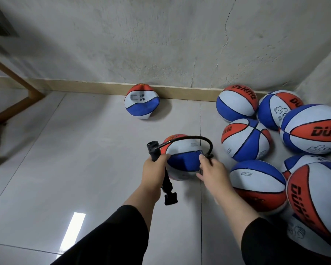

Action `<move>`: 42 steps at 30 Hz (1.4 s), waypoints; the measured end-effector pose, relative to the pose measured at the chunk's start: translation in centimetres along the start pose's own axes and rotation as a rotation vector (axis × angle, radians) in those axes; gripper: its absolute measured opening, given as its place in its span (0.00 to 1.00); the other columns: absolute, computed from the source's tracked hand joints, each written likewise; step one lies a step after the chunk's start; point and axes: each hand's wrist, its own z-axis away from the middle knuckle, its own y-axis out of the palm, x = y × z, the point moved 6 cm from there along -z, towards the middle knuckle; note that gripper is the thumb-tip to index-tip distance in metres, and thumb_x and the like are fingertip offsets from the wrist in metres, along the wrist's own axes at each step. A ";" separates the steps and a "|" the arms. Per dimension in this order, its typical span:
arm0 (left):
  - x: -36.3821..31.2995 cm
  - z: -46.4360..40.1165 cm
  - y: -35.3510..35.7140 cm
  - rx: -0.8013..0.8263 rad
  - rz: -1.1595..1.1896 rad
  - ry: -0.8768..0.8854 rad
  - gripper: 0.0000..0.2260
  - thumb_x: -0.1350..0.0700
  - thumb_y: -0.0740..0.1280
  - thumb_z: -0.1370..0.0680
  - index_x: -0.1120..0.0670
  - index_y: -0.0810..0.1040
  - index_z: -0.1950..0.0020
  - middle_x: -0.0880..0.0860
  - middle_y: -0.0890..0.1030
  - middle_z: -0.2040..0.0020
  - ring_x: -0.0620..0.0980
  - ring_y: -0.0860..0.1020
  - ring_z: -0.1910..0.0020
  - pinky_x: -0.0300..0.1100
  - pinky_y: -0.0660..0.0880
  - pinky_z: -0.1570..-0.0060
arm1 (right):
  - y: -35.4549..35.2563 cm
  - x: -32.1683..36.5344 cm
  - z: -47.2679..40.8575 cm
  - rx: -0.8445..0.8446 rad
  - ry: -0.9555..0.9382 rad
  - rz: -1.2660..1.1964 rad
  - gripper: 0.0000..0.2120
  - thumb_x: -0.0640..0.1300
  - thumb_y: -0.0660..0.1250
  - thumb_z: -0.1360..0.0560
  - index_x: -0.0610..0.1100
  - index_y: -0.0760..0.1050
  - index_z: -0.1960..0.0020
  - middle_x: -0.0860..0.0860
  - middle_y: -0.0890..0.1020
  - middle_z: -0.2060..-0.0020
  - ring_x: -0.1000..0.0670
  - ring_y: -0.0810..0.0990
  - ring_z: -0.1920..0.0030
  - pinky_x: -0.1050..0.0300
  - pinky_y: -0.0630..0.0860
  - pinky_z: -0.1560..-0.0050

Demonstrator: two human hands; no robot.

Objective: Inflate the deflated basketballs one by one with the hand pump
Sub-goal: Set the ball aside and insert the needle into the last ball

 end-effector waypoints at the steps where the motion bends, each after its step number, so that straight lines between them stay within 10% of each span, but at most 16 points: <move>1: -0.8 -0.3 0.5 0.021 0.016 0.013 0.10 0.55 0.68 0.20 0.55 0.74 0.60 0.50 0.72 0.68 0.51 0.70 0.66 0.43 0.68 0.64 | -0.1 0.6 -0.4 -0.007 -0.022 -0.010 0.15 0.52 0.64 0.17 0.41 0.78 0.54 0.47 0.80 0.59 0.44 0.82 0.53 0.37 0.80 0.39; 8: -2.8 -2.3 1.4 0.045 0.105 -0.030 0.07 0.52 0.69 0.20 0.55 0.79 0.47 0.58 0.86 0.52 0.56 0.86 0.54 0.54 0.82 0.49 | -1.7 2.6 -2.9 -0.045 -0.087 0.054 0.11 0.52 0.66 0.18 0.48 0.80 0.55 0.49 0.87 0.56 0.46 0.86 0.50 0.41 0.82 0.44; 17: -2.1 -1.9 0.8 0.045 0.095 0.019 0.09 0.54 0.71 0.20 0.57 0.73 0.52 0.55 0.75 0.66 0.52 0.73 0.73 0.44 0.73 0.68 | -3.7 3.1 -3.3 -0.107 0.005 0.142 0.12 0.46 0.63 0.18 0.40 0.78 0.55 0.47 0.87 0.64 0.41 0.86 0.58 0.38 0.82 0.50; 22: -4.6 -0.7 1.2 0.096 0.043 0.117 0.07 0.58 0.69 0.20 0.57 0.72 0.53 0.54 0.73 0.68 0.53 0.70 0.72 0.37 0.69 0.76 | -3.4 3.3 -3.3 -0.059 0.001 -0.042 0.05 0.41 0.65 0.20 0.43 0.76 0.44 0.43 0.85 0.49 0.45 0.84 0.53 0.46 0.81 0.57; 32: -4.1 1.8 -2.4 0.119 -0.072 0.159 0.07 0.60 0.68 0.21 0.57 0.71 0.55 0.54 0.74 0.67 0.52 0.72 0.71 0.38 0.72 0.72 | -4.2 9.8 0.0 0.030 -0.089 -0.623 0.22 0.55 0.55 0.14 0.40 0.72 0.30 0.44 0.86 0.42 0.47 0.85 0.42 0.41 0.77 0.36; 37: -2.2 2.9 -2.9 0.260 0.070 0.060 0.27 0.52 0.75 0.31 0.56 0.72 0.35 0.54 0.81 0.49 0.52 0.82 0.51 0.51 0.78 0.42 | -2.5 13.4 1.8 0.114 -0.153 -0.788 0.21 0.51 0.56 0.13 0.36 0.69 0.29 0.37 0.83 0.42 0.44 0.87 0.46 0.48 0.85 0.47; 42: -1.5 2.7 -5.4 0.340 0.214 -0.163 0.53 0.52 0.78 0.29 0.51 0.46 0.14 0.56 0.70 0.23 0.56 0.67 0.22 0.55 0.69 0.30 | -0.9 16.7 3.7 0.177 -0.273 -0.544 0.13 0.48 0.53 0.12 0.42 0.73 0.45 0.40 0.86 0.53 0.41 0.87 0.49 0.49 0.84 0.49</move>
